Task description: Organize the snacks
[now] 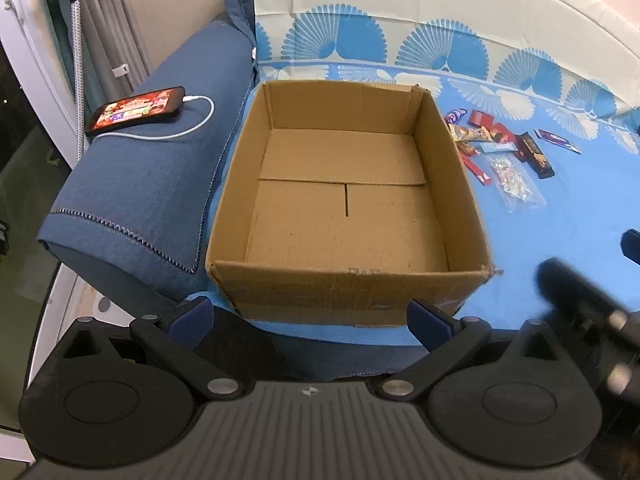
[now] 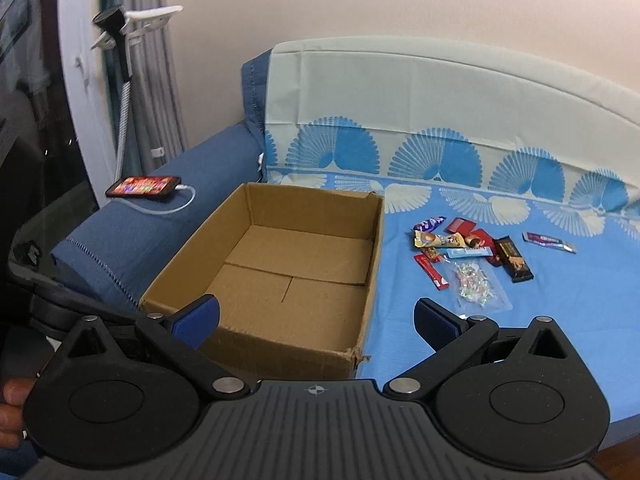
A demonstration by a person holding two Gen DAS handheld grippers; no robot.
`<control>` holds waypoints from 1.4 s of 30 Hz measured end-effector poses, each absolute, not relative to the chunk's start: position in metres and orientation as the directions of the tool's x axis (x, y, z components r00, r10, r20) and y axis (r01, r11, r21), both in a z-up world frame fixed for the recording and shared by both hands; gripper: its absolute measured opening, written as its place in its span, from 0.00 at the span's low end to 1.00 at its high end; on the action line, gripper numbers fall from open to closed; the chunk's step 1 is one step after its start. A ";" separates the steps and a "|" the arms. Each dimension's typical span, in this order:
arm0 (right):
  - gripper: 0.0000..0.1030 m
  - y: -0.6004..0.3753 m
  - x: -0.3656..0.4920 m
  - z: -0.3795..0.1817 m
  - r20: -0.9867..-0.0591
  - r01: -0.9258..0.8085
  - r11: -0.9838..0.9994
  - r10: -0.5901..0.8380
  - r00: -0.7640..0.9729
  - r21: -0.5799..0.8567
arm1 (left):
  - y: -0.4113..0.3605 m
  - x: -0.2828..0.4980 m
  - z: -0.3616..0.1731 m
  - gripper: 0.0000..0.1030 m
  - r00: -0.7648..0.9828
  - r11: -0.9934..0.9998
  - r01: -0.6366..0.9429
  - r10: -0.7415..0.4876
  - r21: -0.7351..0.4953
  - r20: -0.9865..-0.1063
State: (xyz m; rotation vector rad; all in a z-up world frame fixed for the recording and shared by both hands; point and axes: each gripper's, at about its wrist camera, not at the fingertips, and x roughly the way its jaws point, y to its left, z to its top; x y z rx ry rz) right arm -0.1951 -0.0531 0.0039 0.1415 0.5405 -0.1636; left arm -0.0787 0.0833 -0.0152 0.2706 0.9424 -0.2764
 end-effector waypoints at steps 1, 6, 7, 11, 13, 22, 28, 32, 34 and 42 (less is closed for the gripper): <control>1.00 -0.059 -0.194 0.002 -0.516 0.210 0.973 -0.134 0.846 0.091 | 0.082 -0.076 -0.014 1.00 0.561 0.931 0.348 -0.110 0.112 -0.820; 1.00 -0.117 -0.186 -0.010 -0.525 0.360 0.917 -0.224 0.821 0.172 | 0.065 -0.056 -0.006 1.00 0.569 0.927 0.349 -0.095 0.136 -0.817; 1.00 -0.132 -0.182 -0.015 -0.530 0.396 0.901 -0.252 0.810 0.176 | 0.061 -0.051 -0.004 1.00 0.569 0.927 0.349 -0.093 0.137 -0.817; 1.00 -0.192 -0.166 -0.038 -0.581 0.510 0.847 -0.342 0.738 0.150 | 0.038 -0.033 -0.001 1.00 0.560 0.924 0.357 -0.090 0.141 -0.824; 1.00 -0.223 -0.150 -0.054 -0.599 0.540 0.830 -0.364 0.713 0.139 | 0.026 -0.025 -0.001 1.00 0.554 0.919 0.365 -0.087 0.148 -0.828; 1.00 -0.326 -0.032 -0.162 -0.716 0.459 0.873 -0.213 0.664 0.166 | -0.035 0.018 -0.012 1.00 0.520 0.900 0.395 -0.053 0.186 -0.853; 1.00 -0.368 0.035 -0.209 -0.758 0.441 0.877 -0.153 0.634 0.192 | -0.066 0.041 -0.026 1.00 0.499 0.884 0.416 -0.027 0.212 -0.866; 1.00 -0.371 0.053 -0.235 -0.764 0.392 0.909 -0.151 0.627 0.142 | -0.085 0.052 -0.039 1.00 0.481 0.872 0.438 -0.019 0.221 -0.876; 1.00 -0.361 0.053 -0.238 -0.745 0.371 0.923 -0.179 0.643 0.099 | -0.092 0.055 -0.044 1.00 0.476 0.867 0.446 -0.018 0.223 -0.879; 0.25 -0.355 0.026 -0.226 -0.670 0.370 0.918 -0.187 0.719 0.141 | -0.129 0.053 -0.035 1.00 0.513 0.837 0.497 -0.072 0.228 -0.855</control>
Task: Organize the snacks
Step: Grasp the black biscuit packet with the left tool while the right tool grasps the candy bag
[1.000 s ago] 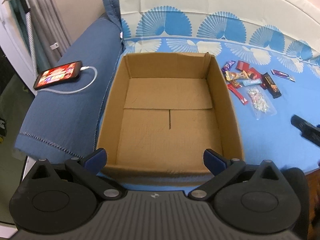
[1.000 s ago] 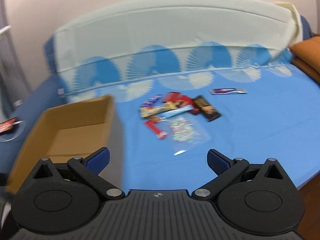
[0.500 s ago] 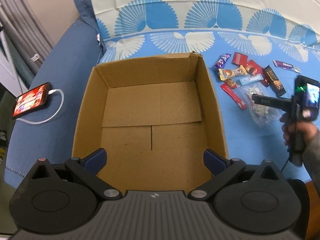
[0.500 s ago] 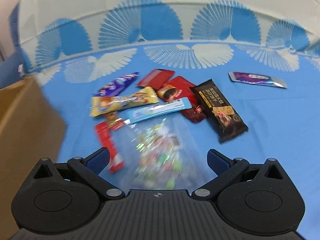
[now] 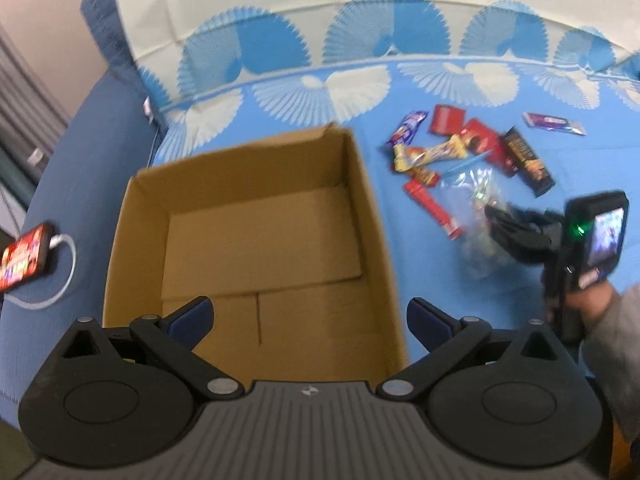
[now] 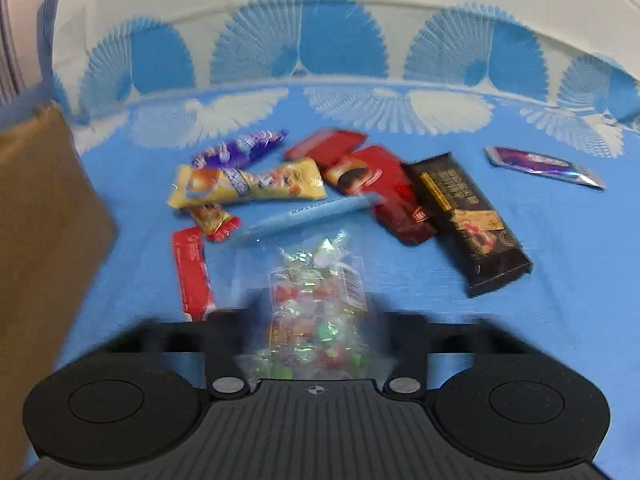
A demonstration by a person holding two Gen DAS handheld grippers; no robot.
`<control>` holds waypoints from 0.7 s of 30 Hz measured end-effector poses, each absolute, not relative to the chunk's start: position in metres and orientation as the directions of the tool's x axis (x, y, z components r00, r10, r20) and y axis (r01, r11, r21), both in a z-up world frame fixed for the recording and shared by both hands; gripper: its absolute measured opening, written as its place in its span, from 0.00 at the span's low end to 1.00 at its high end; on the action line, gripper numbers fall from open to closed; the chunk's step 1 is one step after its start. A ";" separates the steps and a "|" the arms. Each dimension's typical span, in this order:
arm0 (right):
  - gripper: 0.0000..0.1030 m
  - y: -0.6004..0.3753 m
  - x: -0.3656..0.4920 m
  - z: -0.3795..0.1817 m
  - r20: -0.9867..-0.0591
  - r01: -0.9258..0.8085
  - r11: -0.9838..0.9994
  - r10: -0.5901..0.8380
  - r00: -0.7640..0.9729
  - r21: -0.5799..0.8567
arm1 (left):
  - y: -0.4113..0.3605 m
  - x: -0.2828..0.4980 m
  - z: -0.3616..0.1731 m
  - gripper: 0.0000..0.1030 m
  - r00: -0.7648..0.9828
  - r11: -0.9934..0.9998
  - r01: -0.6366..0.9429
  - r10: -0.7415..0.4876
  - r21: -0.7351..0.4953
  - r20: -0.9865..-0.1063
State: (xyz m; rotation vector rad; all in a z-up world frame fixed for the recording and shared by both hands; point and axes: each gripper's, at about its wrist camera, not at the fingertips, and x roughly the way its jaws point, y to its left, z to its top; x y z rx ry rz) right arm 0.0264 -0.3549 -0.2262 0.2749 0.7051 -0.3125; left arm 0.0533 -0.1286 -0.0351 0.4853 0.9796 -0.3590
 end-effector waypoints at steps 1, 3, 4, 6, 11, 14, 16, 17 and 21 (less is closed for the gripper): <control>0.15 -0.361 0.019 -0.222 -0.668 0.371 0.912 -0.165 0.725 0.177 | -0.135 0.052 -0.034 1.00 0.518 0.832 0.506 -0.081 0.228 -0.852; 0.12 -0.375 0.001 -0.215 -0.664 0.404 0.874 -0.135 0.736 0.271 | -0.150 0.052 -0.033 1.00 0.524 0.821 0.525 -0.101 0.226 -0.846; 0.11 -0.379 -0.006 -0.212 -0.666 0.432 0.856 -0.149 0.731 0.283 | -0.158 0.051 -0.033 1.00 0.524 0.813 0.539 -0.117 0.222 -0.844; 0.11 -0.389 -0.027 -0.204 -0.678 0.504 0.823 -0.215 0.702 0.261 | -0.178 0.051 -0.034 1.00 0.519 0.788 0.576 -0.147 0.217 -0.842; 0.12 -0.429 -0.090 -0.196 -0.739 0.704 0.656 -0.325 0.590 0.274 | -0.240 0.047 -0.049 1.00 0.510 0.701 0.678 -0.232 0.221 -0.828; 0.12 -0.446 -0.125 -0.195 -0.736 0.770 0.587 -0.401 0.546 0.251 | -0.286 0.060 -0.069 1.00 0.456 0.675 0.718 -0.272 0.170 -0.847; 0.12 -0.458 -0.136 -0.197 -0.730 0.788 0.569 -0.431 0.530 0.236 | -0.319 0.073 -0.087 1.00 0.404 0.674 0.731 -0.299 0.108 -0.865; 0.12 -0.464 -0.142 -0.199 -0.731 0.799 0.558 -0.446 0.517 0.224 | -0.339 0.081 -0.099 1.00 0.376 0.681 0.728 -0.304 0.076 -0.875; 0.12 -0.483 -0.155 -0.207 -0.734 0.819 0.529 -0.462 0.498 0.223 | -0.404 0.112 -0.140 1.00 0.274 0.726 0.687 -0.304 -0.035 -0.912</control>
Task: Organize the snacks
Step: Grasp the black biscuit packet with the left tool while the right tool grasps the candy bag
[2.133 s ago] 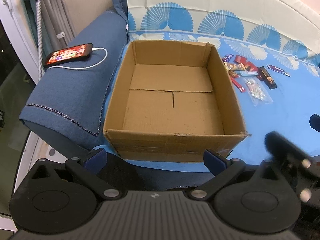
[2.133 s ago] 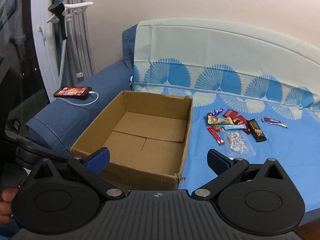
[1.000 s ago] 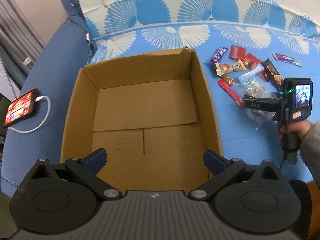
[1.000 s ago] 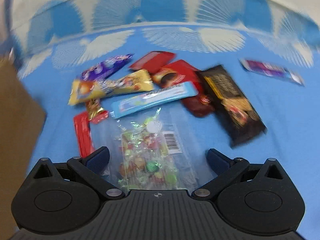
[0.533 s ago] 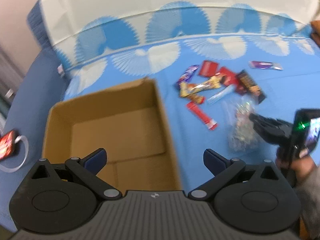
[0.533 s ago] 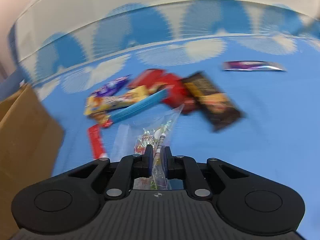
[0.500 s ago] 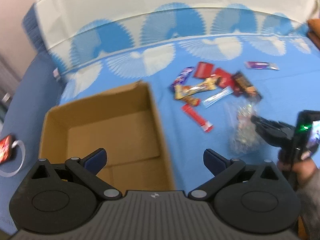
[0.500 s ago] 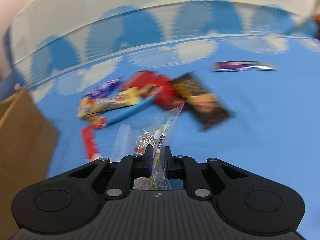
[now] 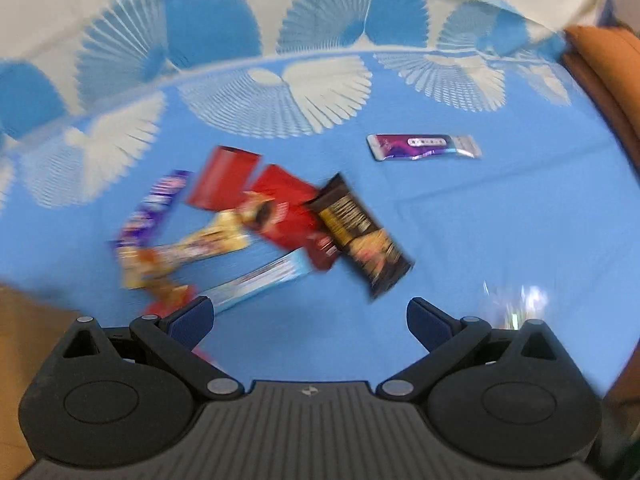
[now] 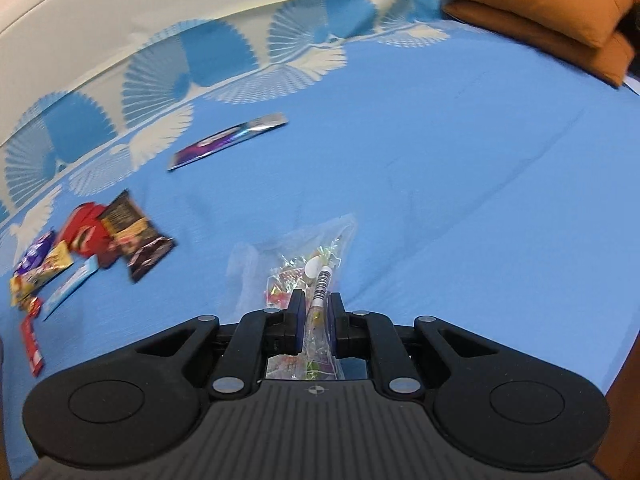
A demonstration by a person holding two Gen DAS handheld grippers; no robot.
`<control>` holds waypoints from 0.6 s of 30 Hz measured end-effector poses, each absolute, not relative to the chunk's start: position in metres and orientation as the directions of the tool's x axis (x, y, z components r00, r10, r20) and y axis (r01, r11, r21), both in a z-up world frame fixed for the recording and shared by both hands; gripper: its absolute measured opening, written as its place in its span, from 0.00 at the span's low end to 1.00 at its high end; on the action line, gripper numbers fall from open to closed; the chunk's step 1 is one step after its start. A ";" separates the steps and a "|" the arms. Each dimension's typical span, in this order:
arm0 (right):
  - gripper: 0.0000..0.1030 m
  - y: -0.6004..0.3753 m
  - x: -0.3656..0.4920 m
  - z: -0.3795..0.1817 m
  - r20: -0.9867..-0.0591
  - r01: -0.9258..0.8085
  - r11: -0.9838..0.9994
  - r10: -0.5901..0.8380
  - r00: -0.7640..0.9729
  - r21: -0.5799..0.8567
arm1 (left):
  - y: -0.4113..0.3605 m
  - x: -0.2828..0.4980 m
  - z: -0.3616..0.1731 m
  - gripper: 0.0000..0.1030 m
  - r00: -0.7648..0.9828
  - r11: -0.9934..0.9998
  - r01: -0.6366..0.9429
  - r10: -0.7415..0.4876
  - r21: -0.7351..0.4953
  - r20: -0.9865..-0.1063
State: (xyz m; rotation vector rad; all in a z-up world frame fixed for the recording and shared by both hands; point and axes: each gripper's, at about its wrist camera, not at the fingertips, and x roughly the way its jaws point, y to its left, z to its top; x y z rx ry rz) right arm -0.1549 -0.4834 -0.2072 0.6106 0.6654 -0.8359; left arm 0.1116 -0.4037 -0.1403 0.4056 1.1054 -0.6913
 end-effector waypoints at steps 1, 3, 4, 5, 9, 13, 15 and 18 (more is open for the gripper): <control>0.12 -0.488 -0.158 -0.209 -0.734 0.824 0.524 -0.470 0.491 0.215 | -0.418 0.118 -0.150 1.00 0.266 0.738 0.673 -0.302 -0.049 -0.915; 0.13 -0.493 -0.162 -0.210 -0.728 0.833 0.520 -0.496 0.474 0.188 | -0.446 0.130 -0.168 1.00 0.257 0.760 0.647 -0.291 -0.060 -0.922; 0.13 -0.498 -0.163 -0.211 -0.724 0.836 0.521 -0.508 0.466 0.172 | -0.459 0.135 -0.177 1.00 0.245 0.765 0.642 -0.282 -0.063 -0.928; 0.15 -0.503 -0.166 -0.213 -0.723 0.838 0.521 -0.515 0.461 0.163 | -0.472 0.139 -0.187 1.00 0.226 0.765 0.641 -0.266 -0.062 -0.937; 0.20 -0.513 -0.172 -0.220 -0.722 0.831 0.526 -0.501 0.477 0.184 | -0.505 0.150 -0.223 1.00 0.195 0.779 0.627 -0.168 -0.009 -0.966; 0.39 -0.516 -0.176 -0.226 -0.699 0.829 0.520 -0.516 0.496 0.205 | -0.508 0.151 -0.238 0.95 0.223 0.799 0.600 -0.118 0.040 -0.968; 0.41 -0.520 -0.180 -0.230 -0.686 0.831 0.506 -0.521 0.508 0.231 | -0.499 0.149 -0.231 0.74 0.264 0.818 0.574 -0.135 0.043 -0.955; 0.31 -0.521 -0.180 -0.231 -0.678 0.824 0.513 -0.518 0.521 0.240 | -0.485 0.152 -0.221 0.42 0.235 0.833 0.553 -0.165 -0.008 -0.958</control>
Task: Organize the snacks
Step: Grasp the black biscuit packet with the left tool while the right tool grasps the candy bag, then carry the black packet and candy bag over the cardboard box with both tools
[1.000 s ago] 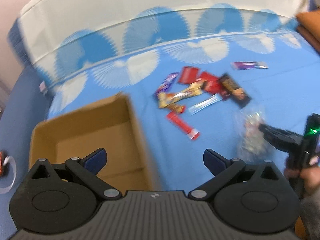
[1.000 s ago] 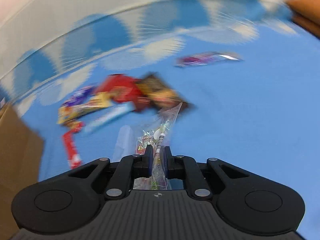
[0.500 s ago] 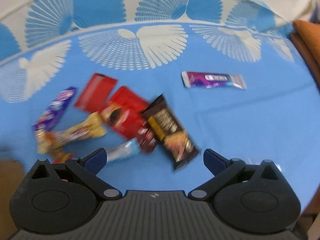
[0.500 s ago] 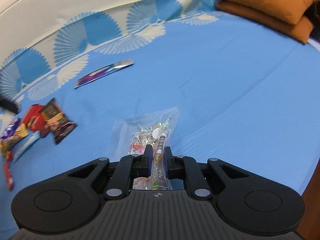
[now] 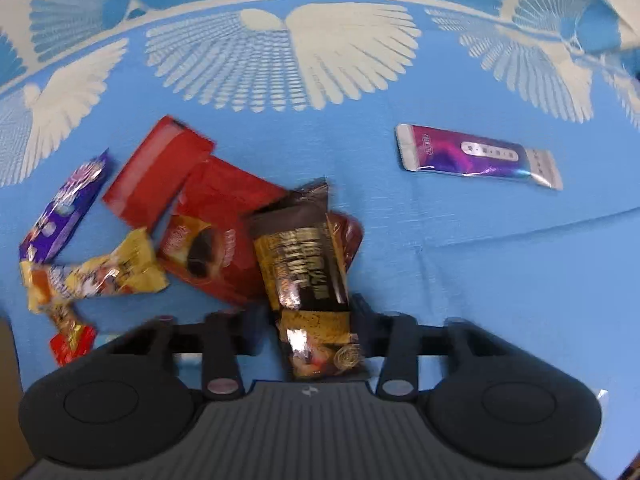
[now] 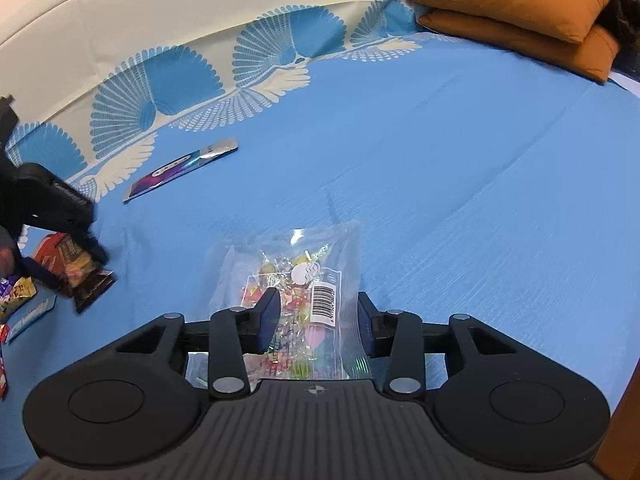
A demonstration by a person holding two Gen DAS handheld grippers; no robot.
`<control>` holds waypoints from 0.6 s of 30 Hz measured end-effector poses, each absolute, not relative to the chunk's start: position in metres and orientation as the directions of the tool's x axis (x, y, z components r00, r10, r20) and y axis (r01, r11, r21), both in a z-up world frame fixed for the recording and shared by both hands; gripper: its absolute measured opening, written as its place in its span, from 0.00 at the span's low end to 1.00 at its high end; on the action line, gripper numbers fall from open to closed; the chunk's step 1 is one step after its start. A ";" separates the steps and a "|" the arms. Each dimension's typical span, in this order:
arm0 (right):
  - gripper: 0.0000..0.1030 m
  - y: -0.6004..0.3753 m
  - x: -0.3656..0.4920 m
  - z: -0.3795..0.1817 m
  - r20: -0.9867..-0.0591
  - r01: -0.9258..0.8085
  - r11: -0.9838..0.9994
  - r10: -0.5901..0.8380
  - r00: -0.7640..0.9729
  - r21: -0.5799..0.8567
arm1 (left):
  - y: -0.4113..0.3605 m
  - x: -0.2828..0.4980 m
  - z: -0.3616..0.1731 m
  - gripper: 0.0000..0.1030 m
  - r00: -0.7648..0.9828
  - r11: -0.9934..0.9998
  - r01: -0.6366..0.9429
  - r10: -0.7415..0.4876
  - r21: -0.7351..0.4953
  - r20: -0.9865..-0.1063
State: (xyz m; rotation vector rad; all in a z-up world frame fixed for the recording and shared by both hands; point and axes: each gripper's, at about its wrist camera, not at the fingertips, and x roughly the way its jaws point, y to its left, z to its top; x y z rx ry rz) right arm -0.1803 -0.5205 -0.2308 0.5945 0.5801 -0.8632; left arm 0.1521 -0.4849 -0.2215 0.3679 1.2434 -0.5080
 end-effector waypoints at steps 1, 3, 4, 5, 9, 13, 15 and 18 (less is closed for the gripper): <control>0.17 -0.519 -0.180 -0.230 -0.675 0.815 0.527 -0.512 0.531 0.242 | -0.478 0.155 -0.218 0.42 0.213 0.843 0.536 -0.181 -0.040 -0.960; 0.11 -0.516 -0.179 -0.224 -0.676 0.822 0.524 -0.523 0.519 0.225 | -0.466 0.153 -0.205 0.42 0.207 0.850 0.523 -0.205 -0.069 -0.957; 0.10 -0.516 -0.182 -0.220 -0.678 0.822 0.514 -0.515 0.524 0.246 | -0.460 0.149 -0.198 0.42 0.214 0.845 0.529 -0.217 -0.074 -0.952; 0.10 -0.514 -0.185 -0.214 -0.672 0.823 0.500 -0.514 0.533 0.270 | -0.452 0.145 -0.189 0.42 0.218 0.841 0.536 -0.231 -0.081 -0.948; 0.09 -0.496 -0.194 -0.184 -0.629 0.826 0.500 -0.561 0.538 0.260 | -0.418 0.126 -0.145 0.42 0.223 0.810 0.574 -0.295 -0.120 -0.929; 0.00 -0.471 -0.199 -0.149 -0.562 0.806 0.548 -0.603 0.566 0.224 | -0.374 0.099 -0.100 0.42 0.254 0.777 0.616 -0.352 -0.130 -0.901; 0.00 -0.455 -0.195 -0.131 -0.539 0.786 0.584 -0.604 0.587 0.202 | -0.347 0.085 -0.080 0.42 0.271 0.769 0.626 -0.368 -0.128 -0.889; 0.00 -0.434 -0.186 -0.115 -0.512 0.751 0.646 -0.603 0.612 0.136 | -0.306 0.068 -0.057 0.42 0.296 0.767 0.630 -0.381 -0.121 -0.876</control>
